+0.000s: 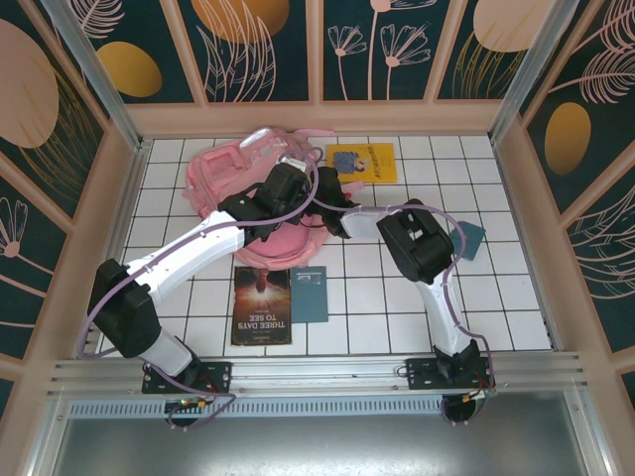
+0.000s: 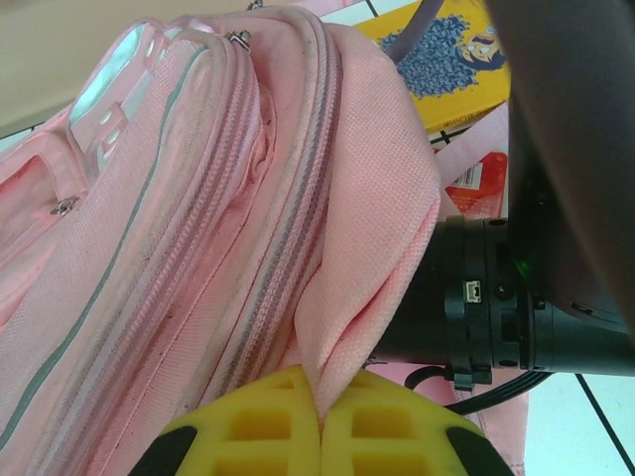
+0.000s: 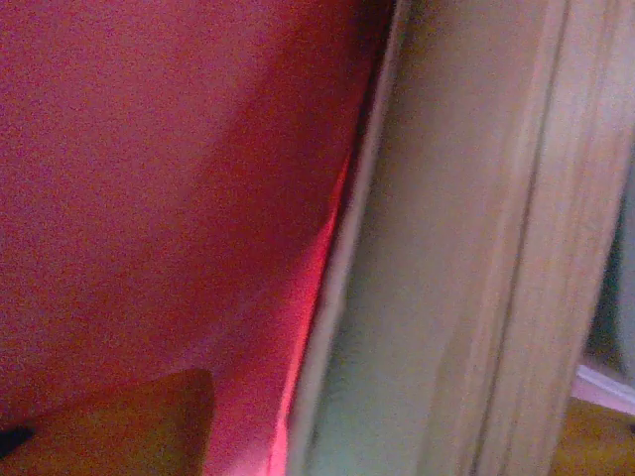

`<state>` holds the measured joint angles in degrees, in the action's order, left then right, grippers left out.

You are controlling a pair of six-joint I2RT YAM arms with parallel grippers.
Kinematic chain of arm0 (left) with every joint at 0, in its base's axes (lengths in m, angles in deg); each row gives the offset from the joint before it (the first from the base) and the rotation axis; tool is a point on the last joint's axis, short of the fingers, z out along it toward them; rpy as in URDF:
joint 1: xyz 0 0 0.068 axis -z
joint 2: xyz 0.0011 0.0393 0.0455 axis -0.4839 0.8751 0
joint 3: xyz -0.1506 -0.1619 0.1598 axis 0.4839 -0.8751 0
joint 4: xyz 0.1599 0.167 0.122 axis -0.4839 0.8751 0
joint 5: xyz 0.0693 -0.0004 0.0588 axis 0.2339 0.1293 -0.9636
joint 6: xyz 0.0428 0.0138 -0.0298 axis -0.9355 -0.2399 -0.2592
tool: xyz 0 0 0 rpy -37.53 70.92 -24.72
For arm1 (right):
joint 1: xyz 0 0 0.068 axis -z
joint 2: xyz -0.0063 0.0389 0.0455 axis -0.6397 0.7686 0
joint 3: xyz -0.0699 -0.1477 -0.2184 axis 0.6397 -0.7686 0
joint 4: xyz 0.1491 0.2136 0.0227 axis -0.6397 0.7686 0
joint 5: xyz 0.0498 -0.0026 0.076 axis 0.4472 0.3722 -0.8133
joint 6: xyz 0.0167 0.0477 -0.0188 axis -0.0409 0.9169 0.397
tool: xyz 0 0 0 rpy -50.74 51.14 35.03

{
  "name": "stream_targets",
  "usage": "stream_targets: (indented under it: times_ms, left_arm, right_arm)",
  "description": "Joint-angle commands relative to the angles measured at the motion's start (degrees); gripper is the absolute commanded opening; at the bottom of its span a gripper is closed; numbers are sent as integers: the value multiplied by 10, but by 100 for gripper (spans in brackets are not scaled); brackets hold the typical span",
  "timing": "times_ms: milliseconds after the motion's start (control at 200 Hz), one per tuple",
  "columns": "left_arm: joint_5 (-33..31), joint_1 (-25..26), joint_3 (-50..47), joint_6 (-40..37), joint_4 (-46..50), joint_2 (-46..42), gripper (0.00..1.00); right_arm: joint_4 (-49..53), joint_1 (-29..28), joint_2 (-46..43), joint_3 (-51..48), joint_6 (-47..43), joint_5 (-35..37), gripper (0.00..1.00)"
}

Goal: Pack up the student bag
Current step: Place the book in the student bag, then move the book to the student bag.

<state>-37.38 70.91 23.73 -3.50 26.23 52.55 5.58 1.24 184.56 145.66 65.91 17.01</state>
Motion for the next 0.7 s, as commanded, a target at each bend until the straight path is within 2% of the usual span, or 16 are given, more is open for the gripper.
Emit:
stream_targets:
  times_ms: [0,240,551,696]
  left_arm:
    - [4,9,4,4,-34,-27,0]
    - [-6,9,5,7,-31,-21,0]
    - [-9,9,6,10,-26,-10,0]
    - [-13,9,5,11,-27,-11,0]
  right_arm:
    - [26,-7,-42,-18,-39,3,70]
    - [12,-2,-145,-153,-71,24,80]
    - [23,10,-298,-323,-121,54,80]
    - [37,24,-361,-380,-138,60,74]
